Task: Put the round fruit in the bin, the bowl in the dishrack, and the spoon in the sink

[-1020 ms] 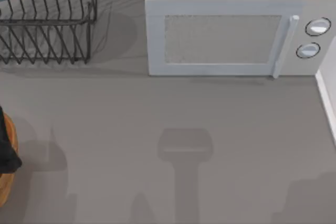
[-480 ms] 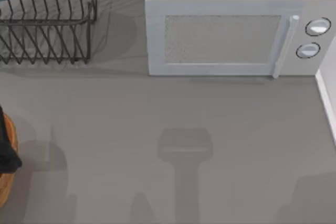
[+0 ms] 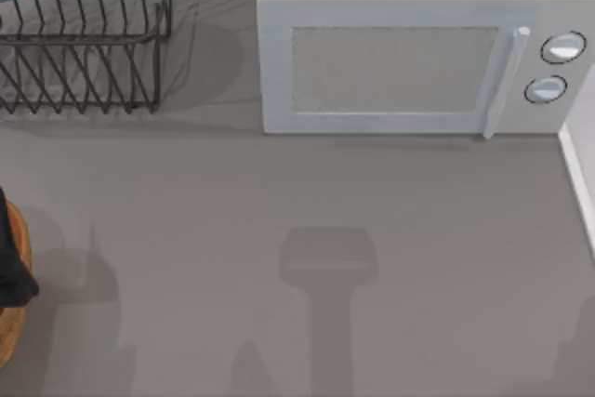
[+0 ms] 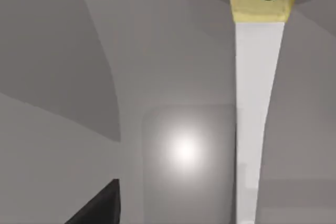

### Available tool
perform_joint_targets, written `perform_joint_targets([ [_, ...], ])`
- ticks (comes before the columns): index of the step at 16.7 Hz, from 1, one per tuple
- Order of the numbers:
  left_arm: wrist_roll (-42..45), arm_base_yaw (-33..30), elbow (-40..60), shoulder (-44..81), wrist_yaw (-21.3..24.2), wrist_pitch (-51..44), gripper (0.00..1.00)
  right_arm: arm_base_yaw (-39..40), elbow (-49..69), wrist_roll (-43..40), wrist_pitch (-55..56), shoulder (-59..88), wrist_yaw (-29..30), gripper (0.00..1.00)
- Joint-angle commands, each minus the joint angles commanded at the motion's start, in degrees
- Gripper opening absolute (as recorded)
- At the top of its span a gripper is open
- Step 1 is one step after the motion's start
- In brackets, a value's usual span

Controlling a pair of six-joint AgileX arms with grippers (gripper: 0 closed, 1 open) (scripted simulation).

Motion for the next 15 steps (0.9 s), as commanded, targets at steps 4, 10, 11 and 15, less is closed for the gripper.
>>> perform_joint_targets([
  [4,0.0,0.0,0.0,0.0,0.0,0.0,1.0,0.05,-5.13,0.1,9.4,4.49,0.0,1.0],
  [10,0.0,0.0,0.0,0.0,0.0,0.0,1.0,0.07,-5.85,0.15,10.54,5.08,0.0,0.92],
  [11,0.0,0.0,0.0,0.0,0.0,0.0,1.0,0.07,-5.85,0.15,10.54,5.08,0.0,0.85],
  [15,0.0,0.0,0.0,0.0,0.0,0.0,1.0,0.07,-5.85,0.15,10.54,5.08,0.0,0.55],
])
